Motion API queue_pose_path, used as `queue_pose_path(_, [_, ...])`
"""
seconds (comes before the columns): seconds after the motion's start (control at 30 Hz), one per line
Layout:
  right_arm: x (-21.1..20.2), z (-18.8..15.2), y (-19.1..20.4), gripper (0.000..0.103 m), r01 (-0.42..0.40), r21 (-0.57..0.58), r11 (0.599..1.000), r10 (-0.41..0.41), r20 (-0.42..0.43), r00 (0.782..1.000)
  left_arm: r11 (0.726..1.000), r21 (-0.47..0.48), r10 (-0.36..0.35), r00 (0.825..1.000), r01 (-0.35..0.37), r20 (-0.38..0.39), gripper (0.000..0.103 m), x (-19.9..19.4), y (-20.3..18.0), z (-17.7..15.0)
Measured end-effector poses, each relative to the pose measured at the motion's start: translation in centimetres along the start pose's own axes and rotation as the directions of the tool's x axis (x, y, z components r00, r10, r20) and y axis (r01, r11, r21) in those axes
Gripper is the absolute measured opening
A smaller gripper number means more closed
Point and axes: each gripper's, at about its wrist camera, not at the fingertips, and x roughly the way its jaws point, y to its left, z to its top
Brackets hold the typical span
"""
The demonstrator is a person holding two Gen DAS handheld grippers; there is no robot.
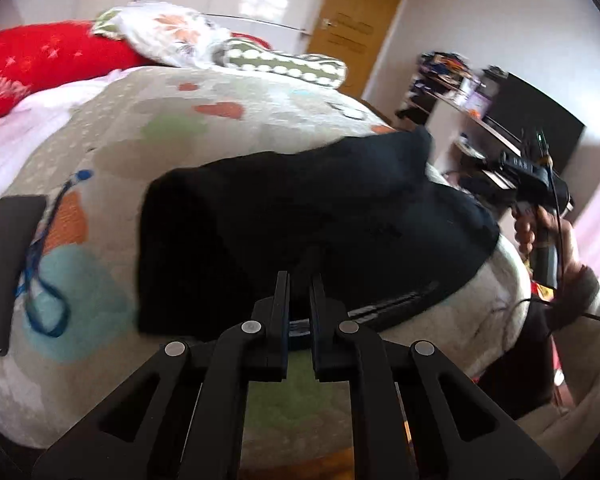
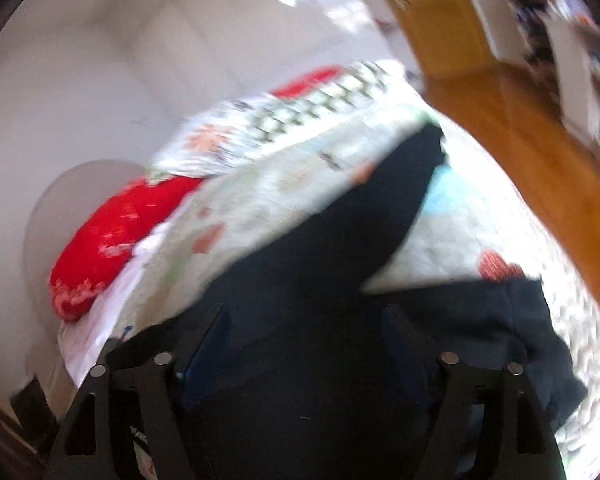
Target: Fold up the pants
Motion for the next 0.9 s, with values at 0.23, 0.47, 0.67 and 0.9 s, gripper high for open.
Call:
queue_pose_path(0.23, [2.3, 3.7, -6.2, 0.076, 0.122, 0.154, 0.98, -0.127, 0.025, 0.992, 0.999, 0.024, 0.038, 0.999, -0.038, 0.009, 0.007, 0.4, -0.3, 0.3])
queue_pose_path(0.47, [4.2, 5.8, -12.1, 0.073, 0.131, 0.324, 0.937, -0.145, 0.019, 0.989, 0.999, -0.012, 0.049, 0.999, -0.049, 0.007, 0.007, 0.6, 1.0, 0.9])
queue_pose_path(0.67, [3.1, 6.7, -11.3, 0.001, 0.043, 0.279, 0.959, -0.067, 0.08, 0.995, 0.997, -0.02, 0.07, 0.996, -0.069, 0.046, 0.007, -0.4, 1.6, 2.4])
queue_pose_path(0.9, [-8.2, 2.8, -7.3, 0.001, -0.038, 0.108, 0.993, 0.017, 0.194, 0.981, 0.994, -0.066, 0.087, 0.994, -0.082, 0.072, 0.007, -2.7, 4.1, 1.4])
